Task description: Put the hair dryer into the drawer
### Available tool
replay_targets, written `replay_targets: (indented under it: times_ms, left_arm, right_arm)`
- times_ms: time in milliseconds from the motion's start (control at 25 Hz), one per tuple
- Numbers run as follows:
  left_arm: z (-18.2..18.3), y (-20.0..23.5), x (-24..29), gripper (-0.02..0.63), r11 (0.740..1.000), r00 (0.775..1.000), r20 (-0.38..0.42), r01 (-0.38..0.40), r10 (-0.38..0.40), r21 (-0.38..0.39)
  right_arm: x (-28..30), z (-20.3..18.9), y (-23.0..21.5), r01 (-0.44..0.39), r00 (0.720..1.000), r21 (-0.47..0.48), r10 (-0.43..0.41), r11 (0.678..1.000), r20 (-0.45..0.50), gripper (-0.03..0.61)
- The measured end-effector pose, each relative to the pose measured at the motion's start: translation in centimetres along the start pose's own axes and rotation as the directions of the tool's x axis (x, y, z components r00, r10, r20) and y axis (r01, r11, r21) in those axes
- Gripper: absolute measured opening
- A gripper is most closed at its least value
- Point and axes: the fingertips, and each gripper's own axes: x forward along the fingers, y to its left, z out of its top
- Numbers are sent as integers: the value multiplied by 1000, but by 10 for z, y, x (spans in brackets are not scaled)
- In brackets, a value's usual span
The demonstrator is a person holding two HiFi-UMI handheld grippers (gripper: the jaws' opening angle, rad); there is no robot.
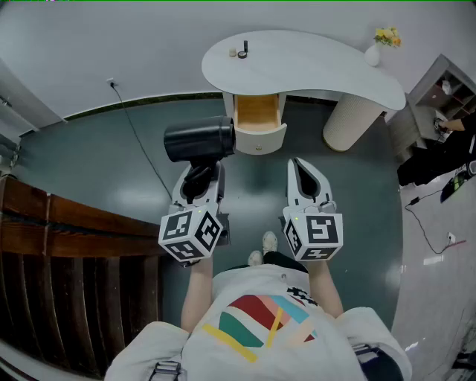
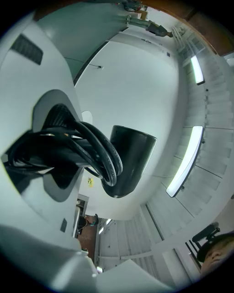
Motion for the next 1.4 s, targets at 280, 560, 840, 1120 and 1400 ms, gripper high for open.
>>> replay_targets:
  times_ms: [280, 560, 840, 1120, 1400]
  left_arm:
    - [5, -2, 9, 227, 1000, 1000, 17, -14, 14, -11]
    - [2, -5, 19, 227, 999, 999, 15, -39, 39, 2]
    - [3, -24, 40, 227, 989, 999, 17, -53, 51, 137]
    - [4, -49, 67, 227, 987, 999, 41, -25, 19, 158]
    - [-3, -58, 89, 227, 988, 998, 44, -41, 35, 150]
  right_arm:
    - [13, 3, -8, -20, 1000, -4, 20, 1000, -2, 11]
    - [23, 1, -20, -39, 999, 6, 39, 999, -1, 11]
    - [38, -6, -35, -47, 999, 47, 48, 998, -19, 11]
    - [54, -9, -58, -61, 998, 46, 63, 997, -31, 11]
    - [65, -17, -80, -89, 995, 73, 92, 993, -37, 11]
